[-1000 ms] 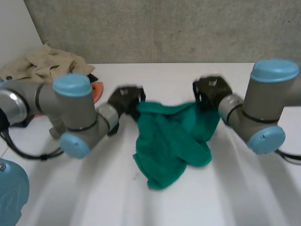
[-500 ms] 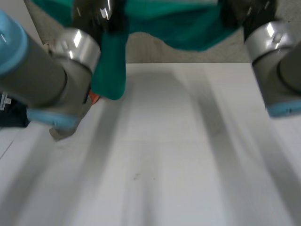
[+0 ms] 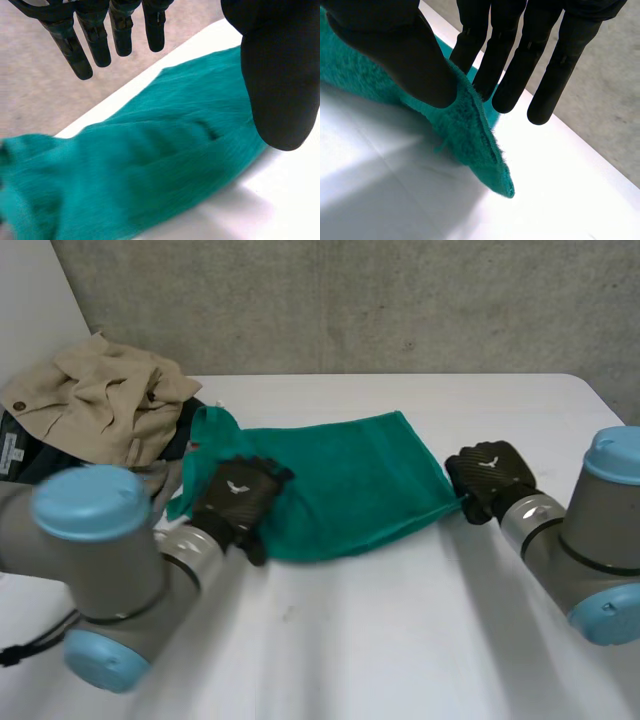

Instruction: Fold the laundry.

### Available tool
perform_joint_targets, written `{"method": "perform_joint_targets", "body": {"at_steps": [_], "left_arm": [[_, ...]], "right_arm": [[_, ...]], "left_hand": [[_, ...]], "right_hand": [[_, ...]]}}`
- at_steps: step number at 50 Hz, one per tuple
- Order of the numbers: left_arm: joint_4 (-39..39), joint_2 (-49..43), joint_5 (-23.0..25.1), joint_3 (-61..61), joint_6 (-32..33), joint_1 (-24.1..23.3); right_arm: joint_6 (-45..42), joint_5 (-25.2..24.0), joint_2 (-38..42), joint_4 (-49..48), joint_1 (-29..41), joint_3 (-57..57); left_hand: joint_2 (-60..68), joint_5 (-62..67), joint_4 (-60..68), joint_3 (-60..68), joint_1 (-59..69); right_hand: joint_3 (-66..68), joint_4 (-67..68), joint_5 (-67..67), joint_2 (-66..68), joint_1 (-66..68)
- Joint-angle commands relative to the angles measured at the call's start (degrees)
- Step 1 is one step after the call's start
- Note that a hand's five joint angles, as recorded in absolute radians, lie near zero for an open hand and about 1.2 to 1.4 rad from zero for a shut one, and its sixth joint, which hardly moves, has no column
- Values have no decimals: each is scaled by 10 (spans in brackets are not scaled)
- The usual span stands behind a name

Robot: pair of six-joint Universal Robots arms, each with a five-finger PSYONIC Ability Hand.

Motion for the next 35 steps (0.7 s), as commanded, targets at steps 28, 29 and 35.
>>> {"method": "perform_joint_targets", "body": {"at_steps": [28,29,35], "left_arm": [[-33,-139,225,91,193,229],[-34,-142,225,95,195,229],[-38,-160,218,120,204,229]], "right_arm": [[-39,-2,6,1,-49,-7],[-39,-2,6,0,-49,-6],[-40,-2,7,0,-48,-5]], "left_hand": [[199,203,205,198,197],[199,203,205,198,197],[199,203,205,198,197]], "right_hand": [[119,115,127,128,151],[119,115,127,128,151],[119,115,127,128,151]]}}
